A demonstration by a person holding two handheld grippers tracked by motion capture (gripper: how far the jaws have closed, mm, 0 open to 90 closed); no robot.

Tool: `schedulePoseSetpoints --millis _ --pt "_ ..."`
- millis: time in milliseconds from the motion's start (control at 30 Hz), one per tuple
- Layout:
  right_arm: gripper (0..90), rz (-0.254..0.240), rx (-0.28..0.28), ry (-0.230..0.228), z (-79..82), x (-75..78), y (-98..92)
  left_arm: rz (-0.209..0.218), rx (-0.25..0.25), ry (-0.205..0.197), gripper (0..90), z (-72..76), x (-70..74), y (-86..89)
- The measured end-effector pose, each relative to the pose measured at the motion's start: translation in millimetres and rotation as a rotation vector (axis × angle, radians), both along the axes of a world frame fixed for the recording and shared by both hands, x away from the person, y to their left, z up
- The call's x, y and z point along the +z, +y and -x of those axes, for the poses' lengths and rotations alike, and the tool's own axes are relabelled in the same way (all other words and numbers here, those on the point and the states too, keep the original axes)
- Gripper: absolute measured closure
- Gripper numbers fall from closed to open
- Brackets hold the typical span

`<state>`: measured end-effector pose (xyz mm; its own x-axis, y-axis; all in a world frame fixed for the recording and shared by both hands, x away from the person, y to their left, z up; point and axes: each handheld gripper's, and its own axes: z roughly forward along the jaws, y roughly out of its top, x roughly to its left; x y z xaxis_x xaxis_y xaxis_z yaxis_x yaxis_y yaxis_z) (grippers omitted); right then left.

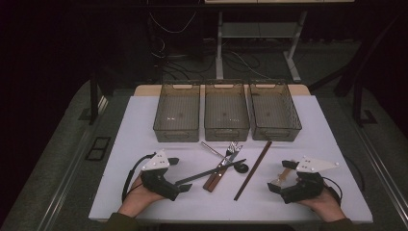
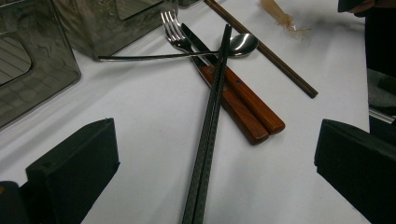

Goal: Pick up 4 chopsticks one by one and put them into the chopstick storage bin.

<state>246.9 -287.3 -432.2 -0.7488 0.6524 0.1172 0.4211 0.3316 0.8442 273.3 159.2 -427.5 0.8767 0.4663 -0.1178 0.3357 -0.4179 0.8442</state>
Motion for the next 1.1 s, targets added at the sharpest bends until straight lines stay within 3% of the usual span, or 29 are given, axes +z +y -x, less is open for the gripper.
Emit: schedulePoseSetpoints --millis 633,1100 --pt "0.9 -0.023 0.015 0.037 -2.0 2.0 -3.5 0.003 0.001 0.006 0.0 -1.0 1.3 1.5" --pt "0.9 -0.011 0.004 0.019 -0.1 2.9 -3.5 0.029 -0.013 0.005 0.0 -3.9 4.5 -3.1"
